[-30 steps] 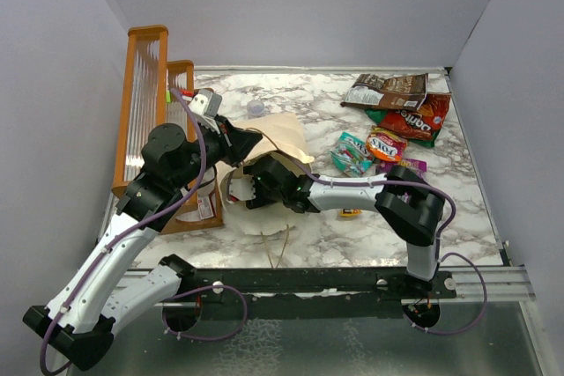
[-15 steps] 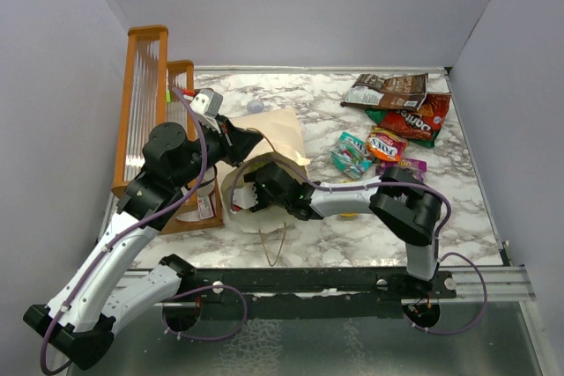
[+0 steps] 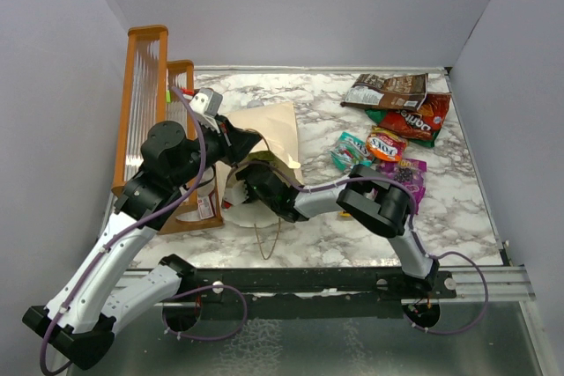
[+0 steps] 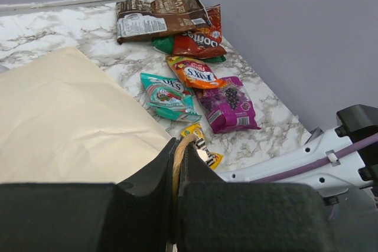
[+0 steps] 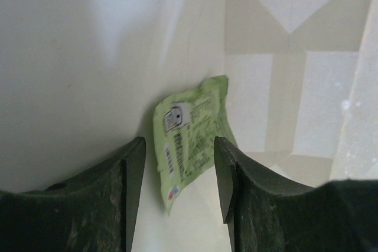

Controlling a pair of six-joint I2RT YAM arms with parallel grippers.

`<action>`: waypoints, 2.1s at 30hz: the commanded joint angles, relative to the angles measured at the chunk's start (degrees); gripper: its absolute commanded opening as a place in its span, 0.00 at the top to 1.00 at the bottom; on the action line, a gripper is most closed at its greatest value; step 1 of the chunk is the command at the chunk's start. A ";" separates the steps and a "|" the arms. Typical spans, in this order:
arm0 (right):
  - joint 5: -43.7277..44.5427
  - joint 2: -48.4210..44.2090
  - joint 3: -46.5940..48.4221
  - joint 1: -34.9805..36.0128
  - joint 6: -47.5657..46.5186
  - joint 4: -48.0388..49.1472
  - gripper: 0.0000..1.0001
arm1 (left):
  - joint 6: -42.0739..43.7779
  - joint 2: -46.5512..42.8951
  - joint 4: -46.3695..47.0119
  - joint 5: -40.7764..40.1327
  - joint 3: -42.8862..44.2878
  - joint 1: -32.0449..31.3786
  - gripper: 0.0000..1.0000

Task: Take the snacks out of the paper bag
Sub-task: Take out the snack from the paper bag, then place the snack at the center of the board.

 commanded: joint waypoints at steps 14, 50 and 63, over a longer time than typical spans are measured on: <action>1.07 -3.85 0.77 -0.52 -2.37 -0.14 0.99 | 0.69 -1.68 0.31 -3.81 1.28 -0.20 1.00; -33.30 -59.60 -10.38 3.17 37.60 -32.20 0.99 | -3.36 5.17 -5.78 -16.04 9.54 -0.20 1.00; 15.80 -69.24 -1.09 3.09 41.92 -25.19 0.99 | -4.86 7.34 -5.88 -11.46 13.06 -0.09 1.00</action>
